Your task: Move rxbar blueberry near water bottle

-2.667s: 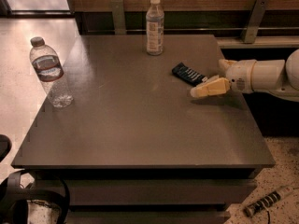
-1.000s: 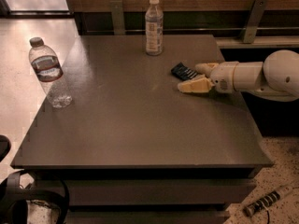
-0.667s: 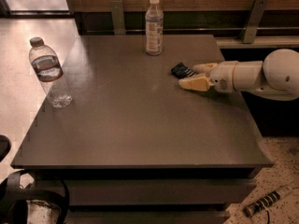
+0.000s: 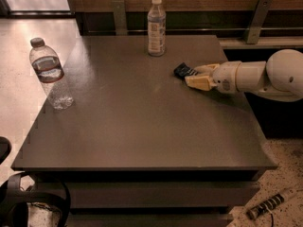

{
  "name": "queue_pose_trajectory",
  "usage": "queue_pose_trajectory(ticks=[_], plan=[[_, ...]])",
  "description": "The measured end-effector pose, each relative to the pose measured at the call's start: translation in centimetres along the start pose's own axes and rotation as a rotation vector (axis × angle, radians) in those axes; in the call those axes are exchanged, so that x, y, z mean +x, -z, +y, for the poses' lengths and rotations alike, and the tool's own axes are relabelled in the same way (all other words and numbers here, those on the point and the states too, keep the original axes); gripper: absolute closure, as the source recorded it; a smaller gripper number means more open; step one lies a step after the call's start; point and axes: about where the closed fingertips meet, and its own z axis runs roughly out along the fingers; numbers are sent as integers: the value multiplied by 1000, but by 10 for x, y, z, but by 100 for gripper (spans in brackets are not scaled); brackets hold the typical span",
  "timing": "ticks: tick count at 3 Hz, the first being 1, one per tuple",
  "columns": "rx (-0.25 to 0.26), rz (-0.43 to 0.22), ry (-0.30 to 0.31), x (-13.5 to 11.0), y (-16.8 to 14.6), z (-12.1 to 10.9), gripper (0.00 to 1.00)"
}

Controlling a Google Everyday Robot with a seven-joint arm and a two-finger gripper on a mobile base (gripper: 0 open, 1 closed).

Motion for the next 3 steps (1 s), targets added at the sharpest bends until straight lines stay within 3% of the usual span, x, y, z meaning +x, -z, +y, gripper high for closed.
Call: queue_pose_trajectory(ticks=[1, 2, 3], plan=[[-12, 15, 17, -12, 7, 0, 100], [-25, 33, 53, -41, 24, 6, 100], [-58, 30, 76, -67, 39, 23, 100]])
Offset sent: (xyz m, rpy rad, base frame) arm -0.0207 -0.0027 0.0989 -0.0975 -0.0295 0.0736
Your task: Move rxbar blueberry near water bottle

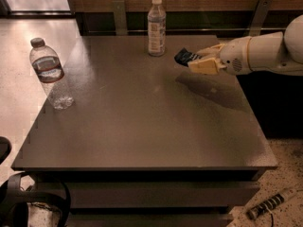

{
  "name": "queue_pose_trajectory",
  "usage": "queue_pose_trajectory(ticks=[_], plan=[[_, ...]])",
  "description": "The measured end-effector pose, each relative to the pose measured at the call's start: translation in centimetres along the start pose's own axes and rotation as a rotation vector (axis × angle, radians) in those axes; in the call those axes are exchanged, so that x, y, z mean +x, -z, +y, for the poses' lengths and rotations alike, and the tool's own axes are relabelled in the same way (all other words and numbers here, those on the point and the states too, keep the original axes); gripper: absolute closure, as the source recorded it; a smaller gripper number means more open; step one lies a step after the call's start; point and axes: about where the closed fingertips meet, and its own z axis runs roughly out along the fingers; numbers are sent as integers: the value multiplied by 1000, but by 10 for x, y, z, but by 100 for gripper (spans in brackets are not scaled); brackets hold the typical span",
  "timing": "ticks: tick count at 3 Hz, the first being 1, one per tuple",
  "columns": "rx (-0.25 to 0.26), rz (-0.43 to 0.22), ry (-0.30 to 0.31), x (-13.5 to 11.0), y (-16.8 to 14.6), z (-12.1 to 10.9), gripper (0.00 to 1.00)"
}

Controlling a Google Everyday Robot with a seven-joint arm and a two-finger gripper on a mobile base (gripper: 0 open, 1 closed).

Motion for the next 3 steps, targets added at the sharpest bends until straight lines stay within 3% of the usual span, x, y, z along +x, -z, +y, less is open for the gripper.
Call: queue_pose_trajectory(ticks=[1, 2, 3], plan=[[-46, -31, 23, -18, 10, 34, 100], [-115, -52, 50, -28, 14, 88, 100], [-232, -61, 71, -33, 1, 153, 100]])
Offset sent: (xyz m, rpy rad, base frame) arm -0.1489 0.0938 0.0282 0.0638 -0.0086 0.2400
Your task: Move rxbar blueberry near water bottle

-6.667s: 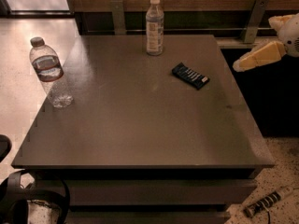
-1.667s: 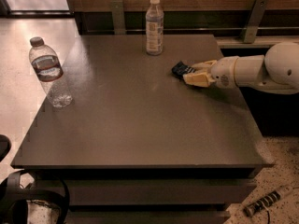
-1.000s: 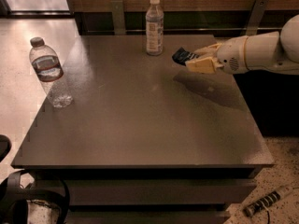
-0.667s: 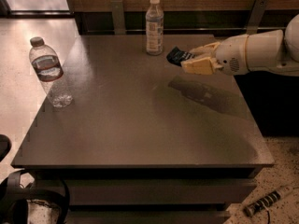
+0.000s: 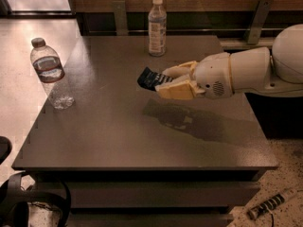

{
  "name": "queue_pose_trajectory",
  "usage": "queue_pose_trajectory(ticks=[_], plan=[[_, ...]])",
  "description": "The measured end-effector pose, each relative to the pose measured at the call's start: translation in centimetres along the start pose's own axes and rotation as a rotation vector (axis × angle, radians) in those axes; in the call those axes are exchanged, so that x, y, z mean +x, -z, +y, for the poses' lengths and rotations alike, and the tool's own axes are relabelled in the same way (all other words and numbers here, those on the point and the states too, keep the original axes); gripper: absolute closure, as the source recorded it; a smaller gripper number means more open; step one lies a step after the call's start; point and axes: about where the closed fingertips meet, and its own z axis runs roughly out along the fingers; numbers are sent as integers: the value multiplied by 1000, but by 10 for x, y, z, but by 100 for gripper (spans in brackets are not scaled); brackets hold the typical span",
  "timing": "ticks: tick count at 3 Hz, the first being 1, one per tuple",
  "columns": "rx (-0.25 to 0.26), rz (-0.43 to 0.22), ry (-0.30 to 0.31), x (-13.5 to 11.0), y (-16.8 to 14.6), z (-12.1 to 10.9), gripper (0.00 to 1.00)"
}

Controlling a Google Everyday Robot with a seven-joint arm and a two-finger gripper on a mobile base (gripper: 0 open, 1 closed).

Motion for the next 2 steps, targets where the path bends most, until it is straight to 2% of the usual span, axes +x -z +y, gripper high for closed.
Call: queue_pose_trajectory(ticks=[1, 2], plan=[[-116, 10, 26, -8, -38, 45, 100], [-178, 36, 57, -12, -80, 69, 100]])
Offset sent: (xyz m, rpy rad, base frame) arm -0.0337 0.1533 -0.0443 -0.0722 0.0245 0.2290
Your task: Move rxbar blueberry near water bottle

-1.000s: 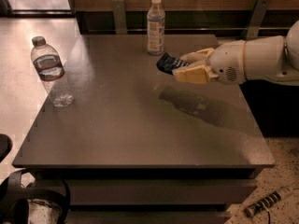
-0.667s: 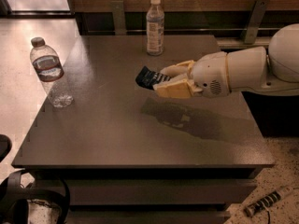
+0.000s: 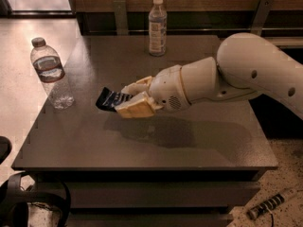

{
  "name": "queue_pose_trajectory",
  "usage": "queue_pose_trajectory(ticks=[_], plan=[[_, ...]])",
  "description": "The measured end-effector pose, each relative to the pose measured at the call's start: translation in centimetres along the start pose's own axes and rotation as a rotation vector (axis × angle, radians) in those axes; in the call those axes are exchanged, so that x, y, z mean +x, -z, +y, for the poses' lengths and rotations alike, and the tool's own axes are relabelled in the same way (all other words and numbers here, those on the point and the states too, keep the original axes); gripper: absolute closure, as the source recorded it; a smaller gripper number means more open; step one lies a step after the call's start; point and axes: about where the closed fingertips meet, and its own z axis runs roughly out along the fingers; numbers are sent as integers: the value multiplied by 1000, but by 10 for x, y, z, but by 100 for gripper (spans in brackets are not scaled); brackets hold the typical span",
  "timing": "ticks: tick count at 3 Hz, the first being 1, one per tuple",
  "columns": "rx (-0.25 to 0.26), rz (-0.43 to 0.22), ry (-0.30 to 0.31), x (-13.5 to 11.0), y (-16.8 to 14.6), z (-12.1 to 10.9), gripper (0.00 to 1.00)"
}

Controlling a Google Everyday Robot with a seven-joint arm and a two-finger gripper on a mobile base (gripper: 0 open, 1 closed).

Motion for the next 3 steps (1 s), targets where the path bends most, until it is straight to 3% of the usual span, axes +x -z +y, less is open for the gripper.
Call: queue_pose_trajectory(ticks=[2, 3], plan=[[-36, 15, 78, -10, -73, -1, 100], [-41, 15, 84, -12, -77, 0, 86]])
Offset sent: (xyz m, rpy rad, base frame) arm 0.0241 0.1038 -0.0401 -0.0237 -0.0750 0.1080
